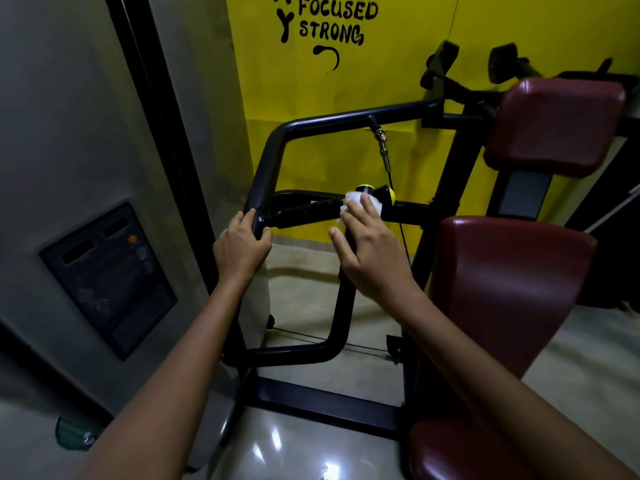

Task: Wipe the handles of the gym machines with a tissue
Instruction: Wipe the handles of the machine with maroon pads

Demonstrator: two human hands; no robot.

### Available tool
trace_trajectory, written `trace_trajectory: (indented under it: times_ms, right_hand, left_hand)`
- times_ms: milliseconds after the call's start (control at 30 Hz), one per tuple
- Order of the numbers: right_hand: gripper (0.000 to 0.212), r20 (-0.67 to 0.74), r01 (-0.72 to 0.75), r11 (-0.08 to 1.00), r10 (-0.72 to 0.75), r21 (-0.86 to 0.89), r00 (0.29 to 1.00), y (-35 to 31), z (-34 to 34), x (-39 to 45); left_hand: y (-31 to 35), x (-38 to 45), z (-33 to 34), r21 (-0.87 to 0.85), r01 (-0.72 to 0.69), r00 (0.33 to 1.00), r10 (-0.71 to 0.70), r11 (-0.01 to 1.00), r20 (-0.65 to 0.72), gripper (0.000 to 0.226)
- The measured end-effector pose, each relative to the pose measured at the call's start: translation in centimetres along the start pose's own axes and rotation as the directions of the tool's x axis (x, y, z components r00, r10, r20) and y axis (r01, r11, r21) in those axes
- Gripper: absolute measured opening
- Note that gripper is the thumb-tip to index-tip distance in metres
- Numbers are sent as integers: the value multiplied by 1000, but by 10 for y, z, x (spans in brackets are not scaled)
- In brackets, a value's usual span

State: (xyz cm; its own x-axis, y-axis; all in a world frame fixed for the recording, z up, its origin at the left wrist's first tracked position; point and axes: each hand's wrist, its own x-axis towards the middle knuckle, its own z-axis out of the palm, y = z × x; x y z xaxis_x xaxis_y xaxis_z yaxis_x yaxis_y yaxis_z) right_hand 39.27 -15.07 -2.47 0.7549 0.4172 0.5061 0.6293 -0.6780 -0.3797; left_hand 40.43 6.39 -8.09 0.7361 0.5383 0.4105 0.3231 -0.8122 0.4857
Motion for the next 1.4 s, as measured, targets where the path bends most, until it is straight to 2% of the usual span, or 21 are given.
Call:
trace_trajectory:
  times_ms: [133,267,433,600,667,800,933,1033,1133,1267,1400]
  right_hand:
    - [43,-33,-66,996,68,62,997,1,-4,24]
    - [48,-21,-80,994,82,74,996,4,-5,32]
    - [47,-53,-119,975,132,188,990,6,-6,30]
    - [30,-216,-86,990,108,111,970,13,-11,21]
    - [25,-225,-69,995,83,69,971,14,-17,17]
    - [28,-151,-126,983,147,136,978,17,-35,18]
    - [29,-231,-141,970,186,199,955,16,-49,25]
    - [26,-292,-84,974,144,211,946,3,-47,30]
    - [23,-276,-7,990,47,144,960,-10,-35,37]
    - [24,-185,127,991,-120,29,975,-28,-11,44]
    - [30,-40,161,987,-162,-31,986,-44,10,54]
  left_hand:
    - [1,-2,-1,-4,13,1000,-13,1000,6,52]
    - [2,-1,-2,1,5,1000,-5,1000,9,52]
    - [-2,0,1,-5,1,1000,-1,1000,11,52]
    - [-3,1,2,-2,-19,1000,19,1000,8,53]
    - [-2,0,1,-1,-23,1000,23,1000,9,53]
    - [-2,-1,-1,-3,-28,999,28,1000,27,54]
    - [0,-2,-5,6,-29,997,28,1000,72,57]
    - [1,-4,-9,29,-39,993,36,999,109,59]
    - [0,-6,-12,66,-70,989,60,995,137,62]
    - [-3,-7,-13,98,-109,981,92,989,172,64]
    - [-7,-8,-17,102,-141,971,118,985,210,65]
